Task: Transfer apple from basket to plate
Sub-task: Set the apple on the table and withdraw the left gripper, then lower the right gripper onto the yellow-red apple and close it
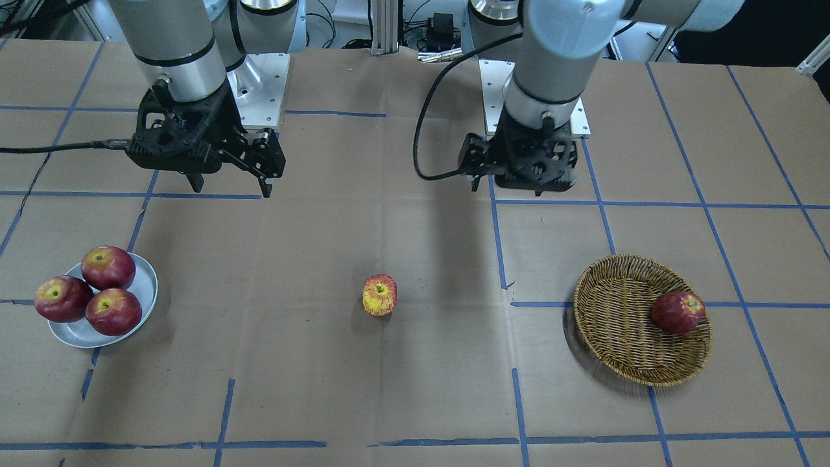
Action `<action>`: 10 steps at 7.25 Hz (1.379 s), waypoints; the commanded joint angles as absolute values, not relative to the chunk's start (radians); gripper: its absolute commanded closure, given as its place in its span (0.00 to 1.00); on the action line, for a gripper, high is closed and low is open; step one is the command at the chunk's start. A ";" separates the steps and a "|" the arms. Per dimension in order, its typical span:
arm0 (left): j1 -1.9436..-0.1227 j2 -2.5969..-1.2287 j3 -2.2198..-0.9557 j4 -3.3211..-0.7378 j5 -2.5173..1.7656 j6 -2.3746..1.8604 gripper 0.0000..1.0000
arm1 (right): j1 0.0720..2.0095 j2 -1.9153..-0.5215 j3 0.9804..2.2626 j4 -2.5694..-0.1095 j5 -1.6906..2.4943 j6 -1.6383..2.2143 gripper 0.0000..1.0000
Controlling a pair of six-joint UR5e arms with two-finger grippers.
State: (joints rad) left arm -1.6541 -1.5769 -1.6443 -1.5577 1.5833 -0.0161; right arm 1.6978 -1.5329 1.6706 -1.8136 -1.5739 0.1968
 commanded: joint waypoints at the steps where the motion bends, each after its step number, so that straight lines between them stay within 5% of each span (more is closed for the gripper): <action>1: -1.591 -1.473 -1.632 -1.684 1.579 0.027 0.01 | 1.813 -1.404 1.651 -1.934 -1.536 0.302 0.00; 5: -1.580 -1.468 -1.635 -1.672 1.575 0.259 0.01 | 1.943 -1.134 1.620 -2.173 -1.551 0.397 0.00; 10: -1.582 -1.460 -1.678 -1.572 1.574 0.255 0.01 | 1.954 -0.994 1.632 -2.246 -1.554 0.393 0.00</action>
